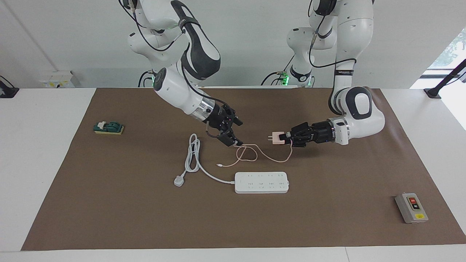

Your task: Plug charger into power strip

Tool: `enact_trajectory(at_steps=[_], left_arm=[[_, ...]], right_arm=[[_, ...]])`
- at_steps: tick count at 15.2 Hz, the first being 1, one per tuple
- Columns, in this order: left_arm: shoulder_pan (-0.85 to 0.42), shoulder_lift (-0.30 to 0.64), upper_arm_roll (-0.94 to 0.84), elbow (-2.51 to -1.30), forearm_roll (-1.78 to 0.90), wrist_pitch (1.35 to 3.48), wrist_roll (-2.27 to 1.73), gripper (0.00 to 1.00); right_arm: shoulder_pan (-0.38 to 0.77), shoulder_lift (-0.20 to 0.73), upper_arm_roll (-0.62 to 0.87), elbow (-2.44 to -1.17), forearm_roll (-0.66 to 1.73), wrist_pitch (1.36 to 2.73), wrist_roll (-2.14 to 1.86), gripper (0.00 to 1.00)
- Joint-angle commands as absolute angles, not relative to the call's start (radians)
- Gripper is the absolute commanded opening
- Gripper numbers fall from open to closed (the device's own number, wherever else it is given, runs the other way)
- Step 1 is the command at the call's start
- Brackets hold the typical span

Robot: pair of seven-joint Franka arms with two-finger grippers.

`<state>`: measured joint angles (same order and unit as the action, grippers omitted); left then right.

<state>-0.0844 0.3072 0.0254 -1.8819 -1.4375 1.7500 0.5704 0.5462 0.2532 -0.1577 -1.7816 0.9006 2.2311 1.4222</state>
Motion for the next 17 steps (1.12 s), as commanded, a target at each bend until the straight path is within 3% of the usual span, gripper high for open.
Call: enact_trajectory(at_steps=[1, 7, 9, 13, 17], left_arm=[[-0.055, 0.302, 0.028, -1.816, -1.329, 1.746, 0.457, 0.0], [-0.048, 0.241, 0.069, -1.712, -1.001, 1.746, 0.223, 0.0], [-0.048, 0.232, 0.11, -1.66, -0.817, 1.724, 0.166, 0.0], [-0.049, 0.206, 0.23, -1.623, -0.654, 1.599, 0.172, 0.0], [-0.052, 0.199, 0.236, -1.545, -0.437, 1.557, 0.176, 0.0]], right_arm=[[0.476, 0.209, -0.158, -1.802, 0.821, 2.133, 1.255, 1.0], [0.275, 0.128, -0.158, -1.776, 0.599, 1.913, 1.013, 1.0], [0.212, 0.118, -0.158, -1.699, 0.505, 1.78, 0.958, 1.0], [0.206, 0.06, -0.156, -1.638, 0.312, 1.658, 0.692, 1.0], [0.16, 0.048, -0.149, -1.614, 0.185, 1.57, 0.501, 1.0]])
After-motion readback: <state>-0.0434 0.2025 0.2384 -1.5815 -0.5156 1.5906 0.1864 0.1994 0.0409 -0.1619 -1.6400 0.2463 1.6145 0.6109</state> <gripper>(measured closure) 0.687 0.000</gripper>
